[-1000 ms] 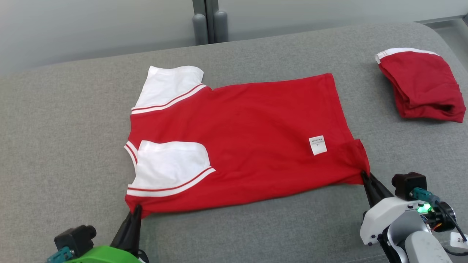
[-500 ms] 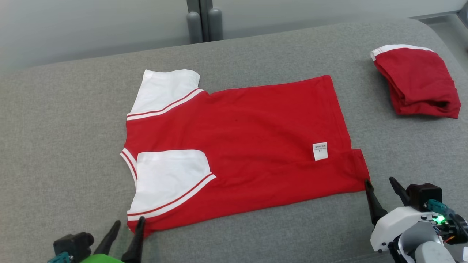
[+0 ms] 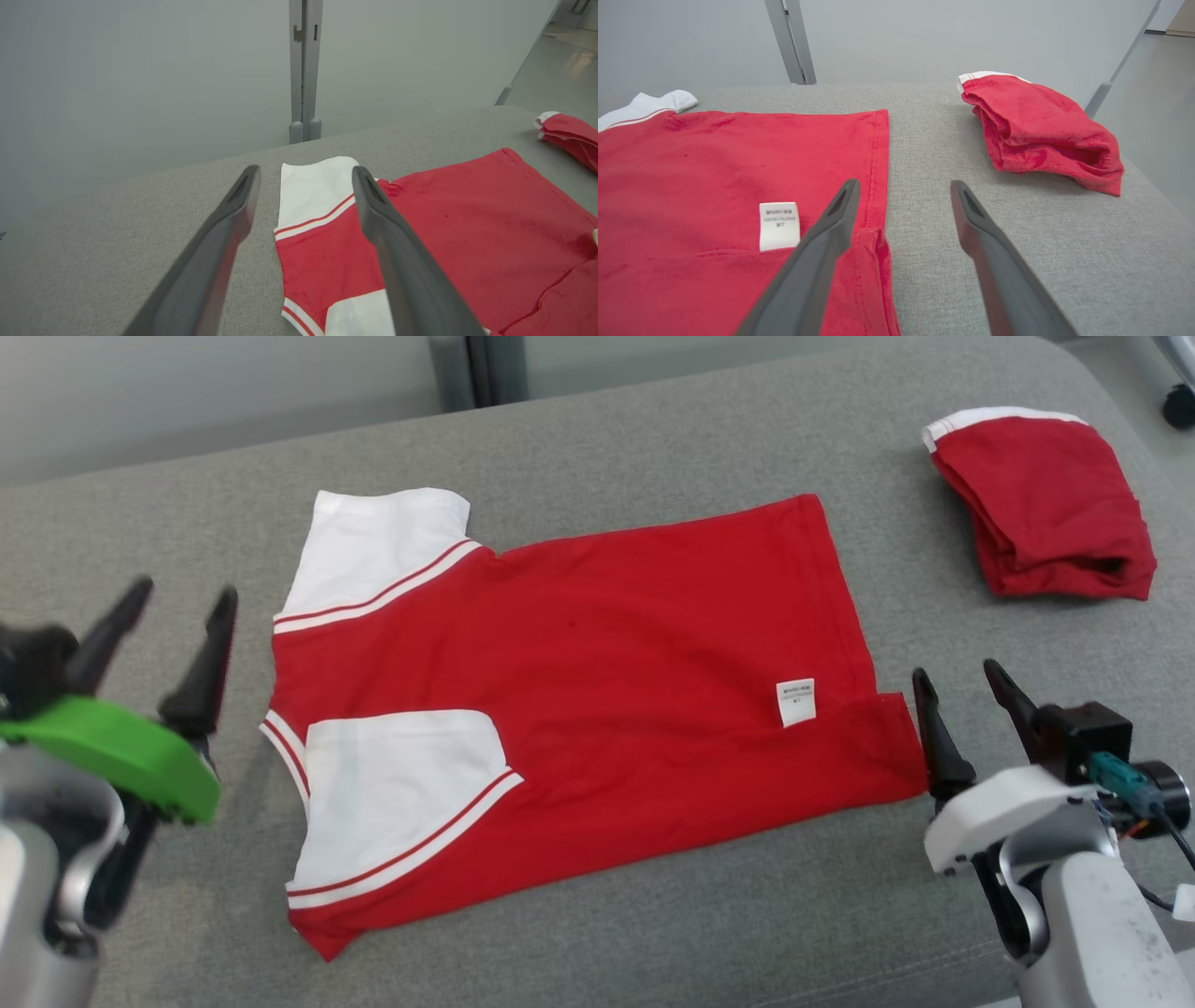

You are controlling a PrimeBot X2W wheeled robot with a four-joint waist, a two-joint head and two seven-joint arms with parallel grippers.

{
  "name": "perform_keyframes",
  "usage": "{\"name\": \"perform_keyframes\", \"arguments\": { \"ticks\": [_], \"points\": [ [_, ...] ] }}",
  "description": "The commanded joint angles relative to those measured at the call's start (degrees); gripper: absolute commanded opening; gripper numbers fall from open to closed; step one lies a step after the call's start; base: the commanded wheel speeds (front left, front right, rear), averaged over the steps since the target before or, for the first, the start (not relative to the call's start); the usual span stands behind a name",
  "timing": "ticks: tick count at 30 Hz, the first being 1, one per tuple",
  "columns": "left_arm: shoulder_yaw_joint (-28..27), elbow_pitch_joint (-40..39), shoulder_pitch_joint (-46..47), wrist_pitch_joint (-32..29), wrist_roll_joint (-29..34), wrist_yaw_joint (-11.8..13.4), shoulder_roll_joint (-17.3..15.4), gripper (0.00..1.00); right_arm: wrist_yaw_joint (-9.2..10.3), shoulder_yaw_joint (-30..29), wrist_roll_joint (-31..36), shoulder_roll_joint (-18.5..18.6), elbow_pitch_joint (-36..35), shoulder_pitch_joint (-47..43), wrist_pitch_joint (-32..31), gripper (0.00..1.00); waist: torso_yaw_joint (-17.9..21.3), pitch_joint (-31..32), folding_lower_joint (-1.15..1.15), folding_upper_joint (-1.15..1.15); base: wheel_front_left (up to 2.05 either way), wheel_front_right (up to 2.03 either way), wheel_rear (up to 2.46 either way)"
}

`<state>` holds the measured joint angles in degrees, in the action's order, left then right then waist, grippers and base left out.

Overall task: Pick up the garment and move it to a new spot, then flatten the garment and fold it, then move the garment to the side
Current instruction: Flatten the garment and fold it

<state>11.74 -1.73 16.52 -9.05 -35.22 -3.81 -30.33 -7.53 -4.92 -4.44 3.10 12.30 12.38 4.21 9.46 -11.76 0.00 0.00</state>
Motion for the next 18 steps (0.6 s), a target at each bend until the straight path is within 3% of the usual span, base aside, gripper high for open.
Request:
{"name": "perform_keyframes", "arguments": {
  "ticks": [1, 10, 18],
  "points": [
    [0.2, 0.3, 4.5, -1.7, 0.7, -0.7, -1.6, 1.0, 0.09, 1.1, 0.4, 0.1, -0.2, 1.8, 0.0, 1.0, 2.6, -3.4, 0.0, 0.0, 0.0, 0.0, 0.0],
    [3.8, 10.2, 28.2, -14.5, -0.4, -2.8, -5.1, 1.0, 0.09, 8.5, -1.3, 0.1, 2.3, 10.9, 2.6, 1.0, 8.5, -13.4, 0.0, 0.0, 0.0, 0.0, 0.0],
    [7.7, 18.0, 37.3, -20.2, -1.5, -3.6, -8.9, 1.0, 0.09, 12.3, -2.7, -0.2, 5.8, 16.7, 6.0, 1.0, 12.8, -21.0, 0.0, 0.0, 0.0, 0.0, 0.0]
  ]
}}
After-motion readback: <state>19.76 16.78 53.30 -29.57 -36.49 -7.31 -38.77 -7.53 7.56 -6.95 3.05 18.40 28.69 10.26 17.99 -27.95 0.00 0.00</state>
